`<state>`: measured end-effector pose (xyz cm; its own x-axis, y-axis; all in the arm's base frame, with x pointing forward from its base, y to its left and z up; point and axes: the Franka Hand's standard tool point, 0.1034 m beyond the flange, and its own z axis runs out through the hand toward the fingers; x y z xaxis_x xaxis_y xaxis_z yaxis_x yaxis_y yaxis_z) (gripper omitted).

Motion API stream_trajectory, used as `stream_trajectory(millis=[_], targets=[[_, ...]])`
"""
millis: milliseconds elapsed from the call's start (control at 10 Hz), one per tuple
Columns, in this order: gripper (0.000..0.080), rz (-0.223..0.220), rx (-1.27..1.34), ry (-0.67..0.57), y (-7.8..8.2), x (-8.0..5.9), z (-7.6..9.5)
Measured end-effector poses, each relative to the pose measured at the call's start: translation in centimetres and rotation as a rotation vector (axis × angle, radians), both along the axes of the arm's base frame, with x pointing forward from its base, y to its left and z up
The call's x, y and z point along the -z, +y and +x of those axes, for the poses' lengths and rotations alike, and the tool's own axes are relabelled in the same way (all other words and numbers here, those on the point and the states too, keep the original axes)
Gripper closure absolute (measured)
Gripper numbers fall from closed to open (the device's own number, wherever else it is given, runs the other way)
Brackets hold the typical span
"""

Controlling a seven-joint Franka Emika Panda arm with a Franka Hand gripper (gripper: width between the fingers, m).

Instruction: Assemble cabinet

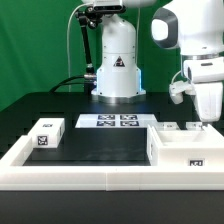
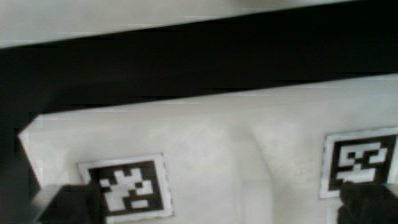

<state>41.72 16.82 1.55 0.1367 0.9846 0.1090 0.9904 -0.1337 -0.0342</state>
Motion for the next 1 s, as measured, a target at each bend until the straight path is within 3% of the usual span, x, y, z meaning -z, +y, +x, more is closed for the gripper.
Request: stream_trajectory(millis=[100, 200, 400, 500, 600, 1000], targets=[[0.0263, 0.000, 0.000, 0.000, 0.00, 0.00, 0.00], [0.0263, 0.000, 0.000, 0.001, -0.02, 0.04, -0.02], [0.0598, 0.000, 0.001, 0.003, -0.04, 0.11, -0.07], [0.0598, 0.000, 0.001, 0.003, -0.05, 0.13, -0.09], [0.0733, 0.000, 0.001, 0.003, -0.04, 0.13, -0.07], [0.0732, 0.000, 0.001, 0.003, -0.04, 0.13, -0.07]])
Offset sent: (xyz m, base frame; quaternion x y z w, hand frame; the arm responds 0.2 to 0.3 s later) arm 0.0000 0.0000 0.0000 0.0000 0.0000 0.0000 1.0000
